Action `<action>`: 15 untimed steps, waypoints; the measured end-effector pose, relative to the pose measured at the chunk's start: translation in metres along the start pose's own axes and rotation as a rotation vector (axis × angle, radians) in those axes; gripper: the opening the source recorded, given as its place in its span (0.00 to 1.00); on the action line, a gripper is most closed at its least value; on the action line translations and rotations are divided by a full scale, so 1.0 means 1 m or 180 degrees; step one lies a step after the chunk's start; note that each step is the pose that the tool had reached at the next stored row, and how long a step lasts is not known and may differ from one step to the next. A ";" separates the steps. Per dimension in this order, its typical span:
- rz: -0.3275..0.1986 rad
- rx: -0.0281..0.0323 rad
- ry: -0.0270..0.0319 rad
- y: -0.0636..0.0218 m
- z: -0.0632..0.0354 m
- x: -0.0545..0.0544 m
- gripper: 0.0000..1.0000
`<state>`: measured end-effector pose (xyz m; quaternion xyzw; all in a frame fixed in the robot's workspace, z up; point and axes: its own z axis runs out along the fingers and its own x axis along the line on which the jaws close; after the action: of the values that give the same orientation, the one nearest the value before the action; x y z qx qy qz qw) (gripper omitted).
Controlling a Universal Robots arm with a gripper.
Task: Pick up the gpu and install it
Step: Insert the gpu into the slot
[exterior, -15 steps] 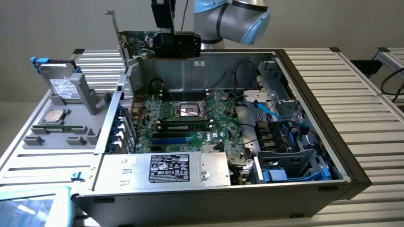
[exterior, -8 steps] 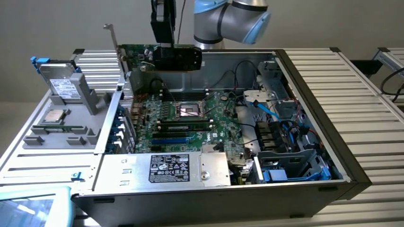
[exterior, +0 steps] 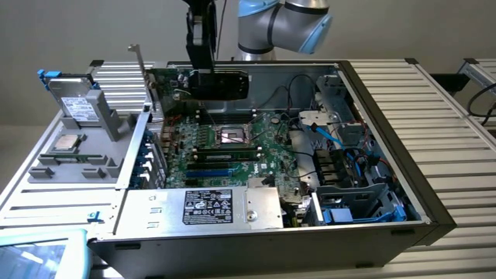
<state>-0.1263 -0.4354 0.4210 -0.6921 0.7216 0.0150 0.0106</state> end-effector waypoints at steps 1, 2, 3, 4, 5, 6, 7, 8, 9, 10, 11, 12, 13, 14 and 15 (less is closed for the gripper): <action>0.0001 0.0000 0.0000 -0.0003 0.0017 0.001 0.27; 0.0001 0.0000 -0.0001 -0.0005 0.0035 0.003 0.27; 0.0002 0.0000 -0.0001 -0.0008 0.0053 0.004 0.27; 0.0002 0.0000 -0.0002 -0.0011 0.0070 0.005 0.27; 0.0003 0.0000 -0.0002 -0.0013 0.0088 0.007 0.27; 0.0003 0.0000 -0.0001 -0.0015 0.0105 0.009 0.27; 0.0004 0.0000 -0.0001 -0.0017 0.0122 0.010 0.27; 0.0004 0.0000 -0.0002 -0.0019 0.0140 0.012 0.27; 0.0005 0.0000 -0.0002 -0.0022 0.0159 0.014 0.27; 0.0005 0.0000 -0.0003 -0.0024 0.0177 0.015 0.27; 0.0006 0.0000 -0.0002 -0.0027 0.0194 0.017 0.27; 0.0006 0.0000 -0.0002 -0.0029 0.0211 0.018 0.27; 0.0007 0.0000 -0.0003 -0.0032 0.0229 0.020 0.27; 0.0008 0.0000 -0.0003 -0.0034 0.0246 0.021 0.27; 0.0008 0.0000 -0.0004 -0.0037 0.0265 0.023 0.27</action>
<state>-0.1236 -0.4571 0.3936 -0.6912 0.7225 0.0154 0.0110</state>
